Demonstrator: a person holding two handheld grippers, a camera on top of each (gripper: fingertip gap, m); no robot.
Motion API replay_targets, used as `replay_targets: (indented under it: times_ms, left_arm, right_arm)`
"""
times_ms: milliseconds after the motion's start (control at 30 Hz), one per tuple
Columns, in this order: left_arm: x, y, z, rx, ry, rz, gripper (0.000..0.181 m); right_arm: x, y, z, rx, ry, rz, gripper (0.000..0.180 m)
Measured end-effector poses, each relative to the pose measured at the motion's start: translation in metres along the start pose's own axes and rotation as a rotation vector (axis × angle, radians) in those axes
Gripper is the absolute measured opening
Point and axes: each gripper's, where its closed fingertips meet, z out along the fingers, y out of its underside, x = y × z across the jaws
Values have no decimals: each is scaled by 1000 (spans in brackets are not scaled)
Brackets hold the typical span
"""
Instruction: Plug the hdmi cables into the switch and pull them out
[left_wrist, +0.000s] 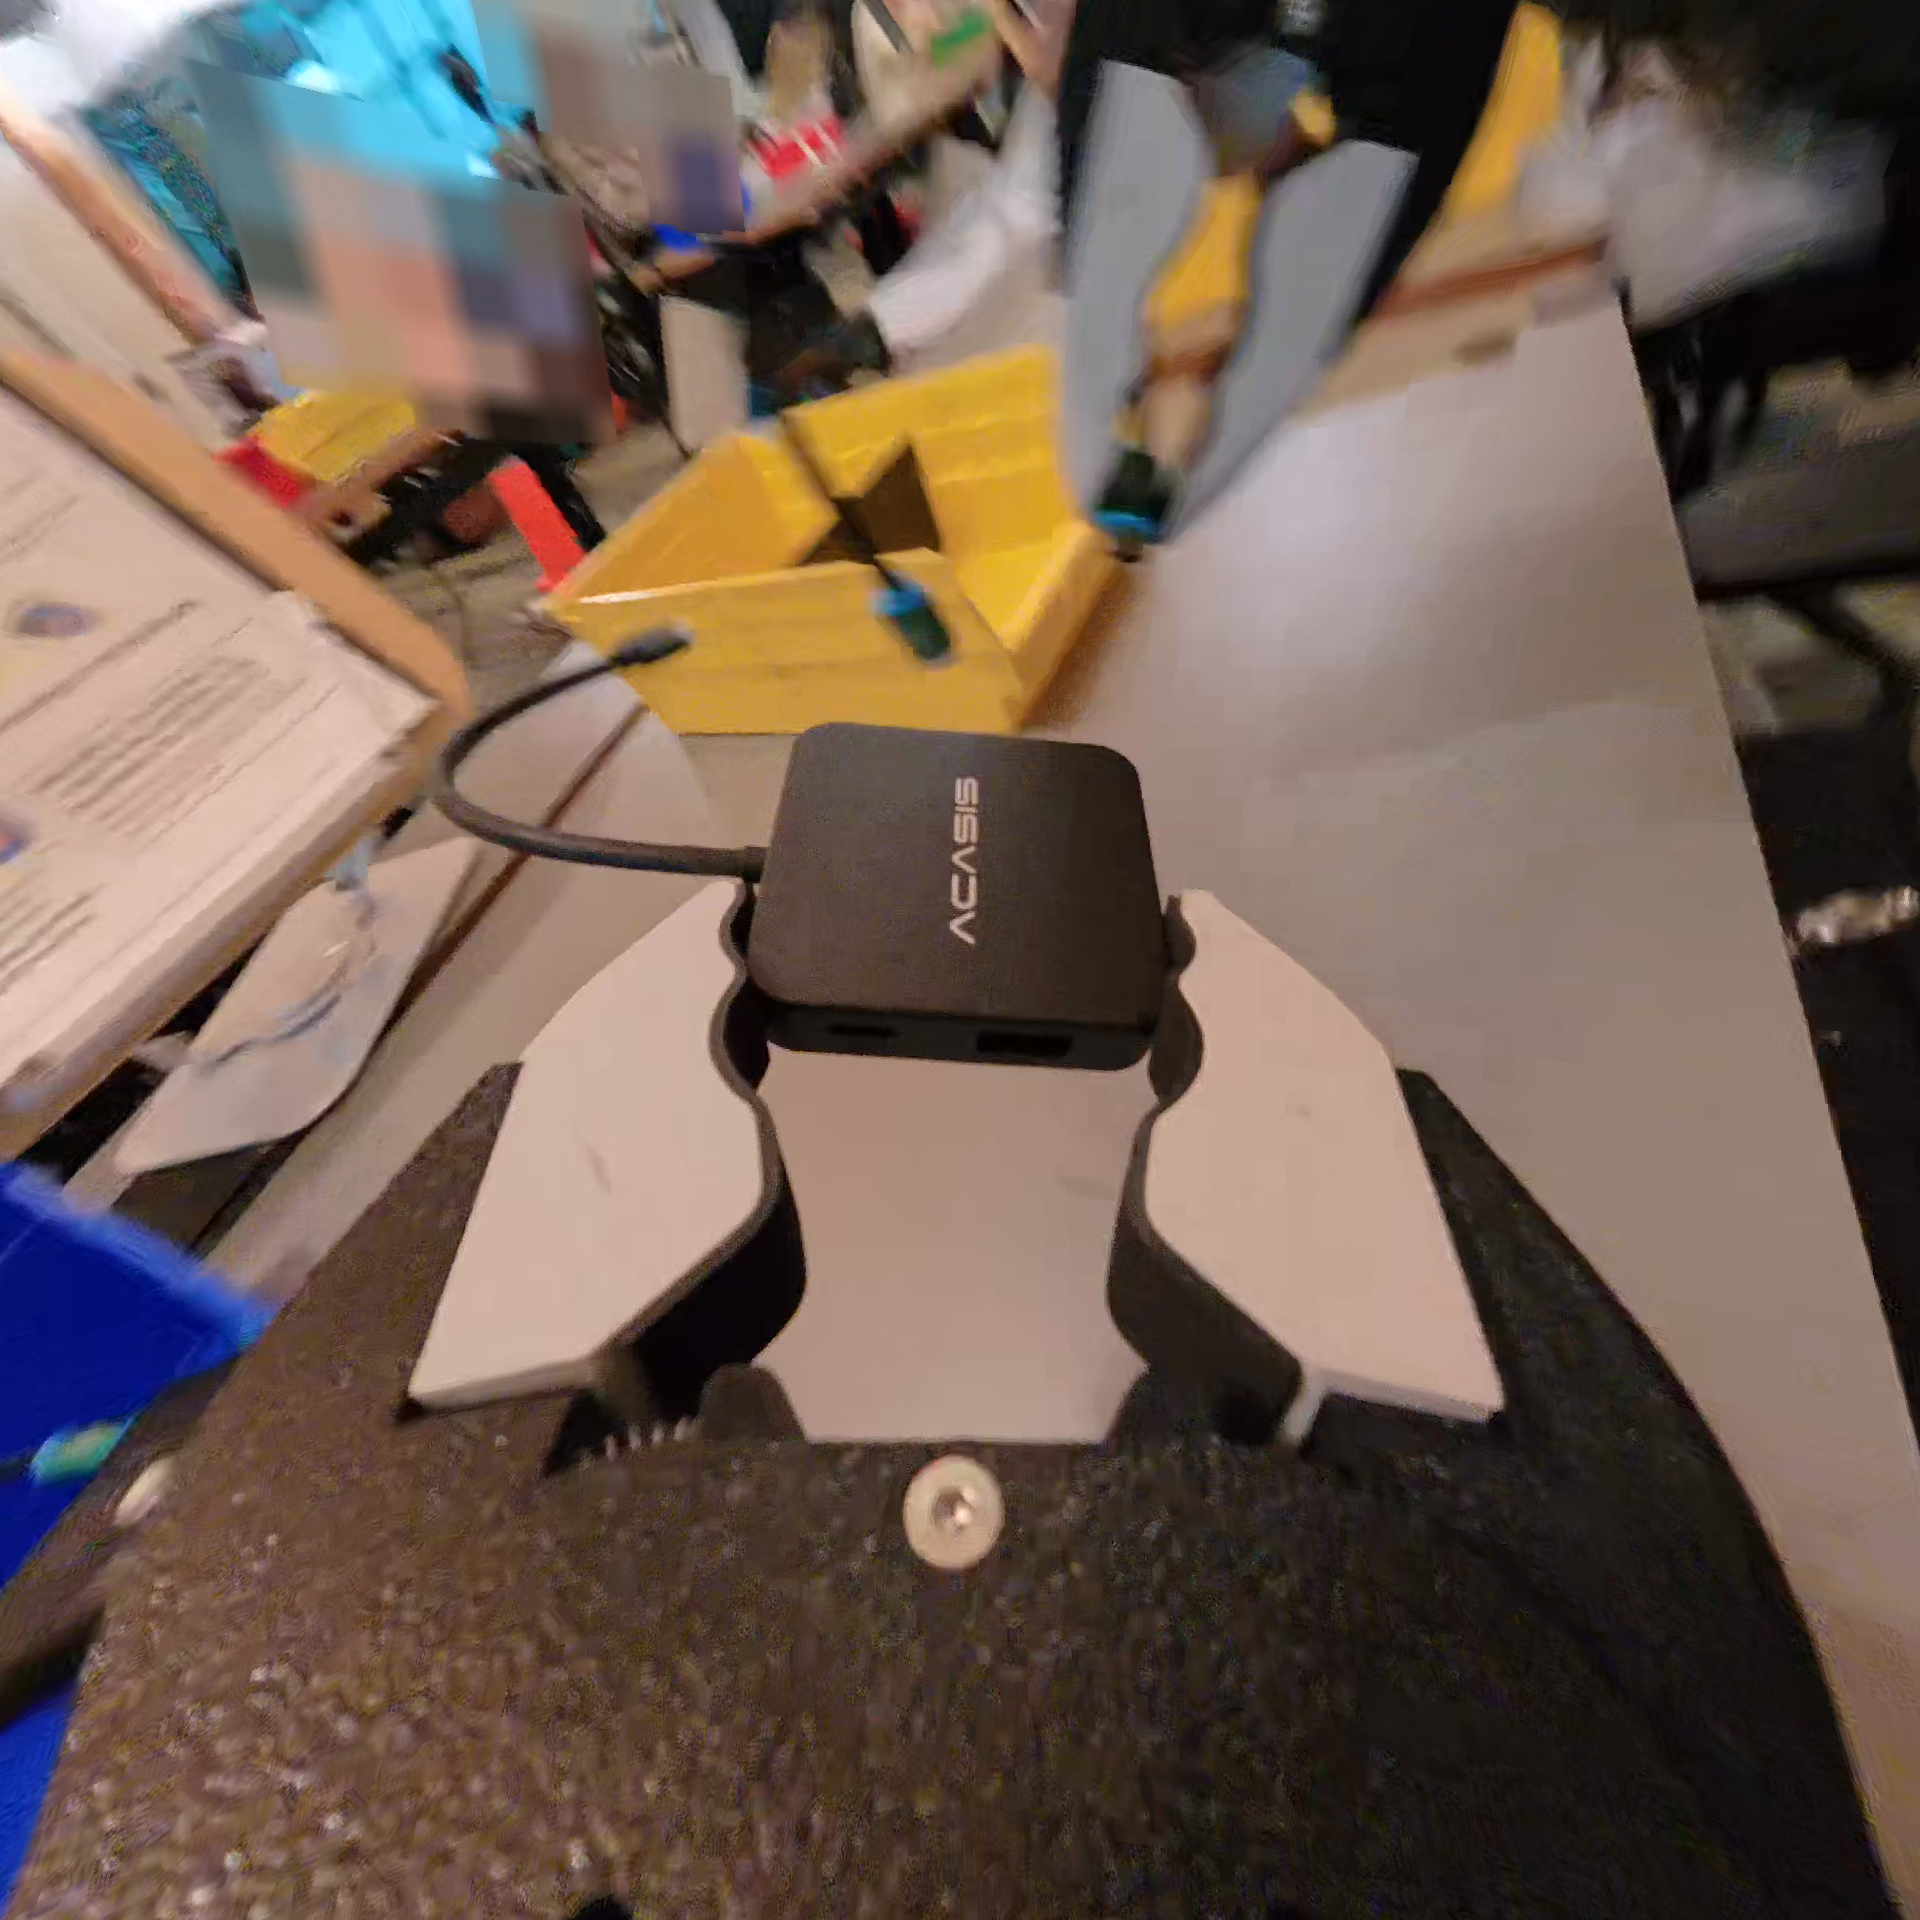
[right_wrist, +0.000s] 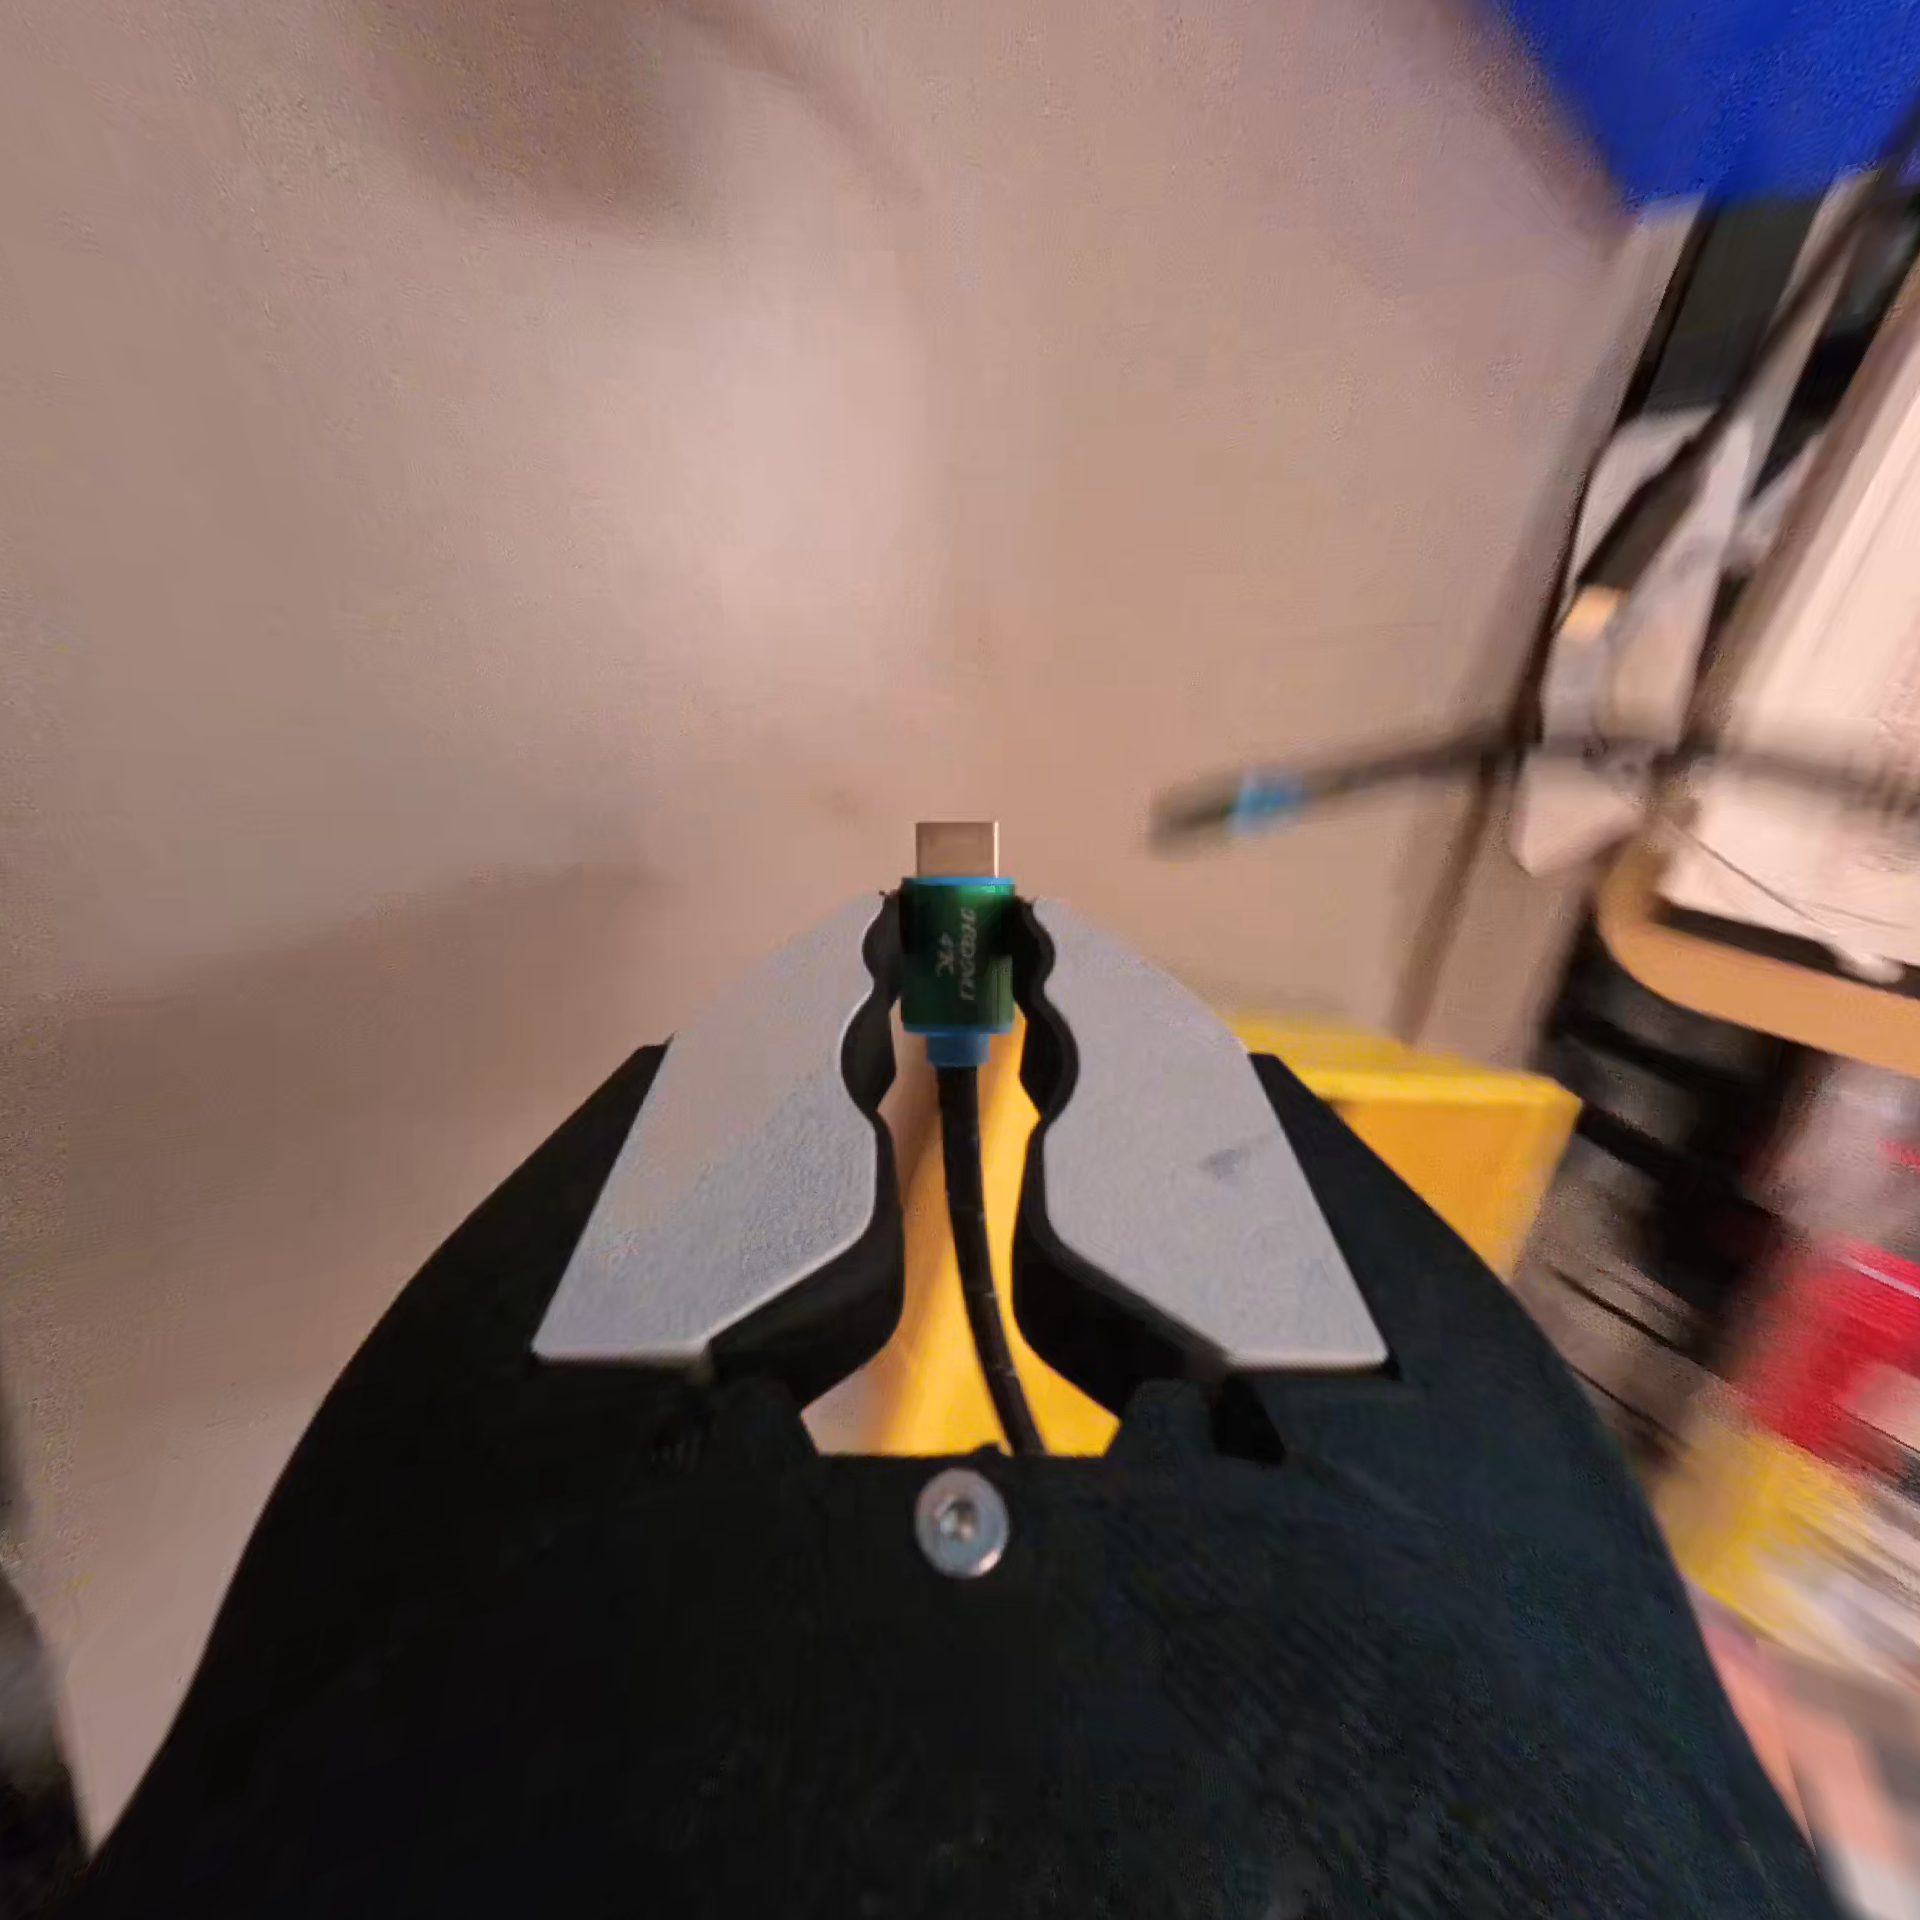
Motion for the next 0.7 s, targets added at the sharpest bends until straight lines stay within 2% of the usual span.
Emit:
replay_targets:
  times_ms: [33, 100, 167, 300, 467, 667, 700]
  left_arm:
    - [-15, -4, -15, 45, -56, -29, 72]
    - [-23, -11, -33, 72, -98, -27, 72]
    - [-20, -16, -37, 75, -104, 15, 72]
    - [-10, -15, -27, 59, -64, 35, 72]
    - [-5, -3, -17, -2, -38, 37, 72]
    - [-1, -1, -10, -2, -19, 31, 72]
    - [-1, 1, -8, -11, -14, 29, 72]
  right_arm:
    - [5, -17, -15, 140, 5, 92, 20]
    - [34, -14, -41, 132, 151, 110, 20]
    - [63, 0, -60, 112, 273, 207, 21]
    - [106, 52, -86, 111, 472, 547, 21]
    - [101, 94, -69, 259, 411, 880, 20]
    - [108, 129, -40, 412, 513, 1073, 20]
    - [107, 131, -34, 427, 489, 1117, 20]
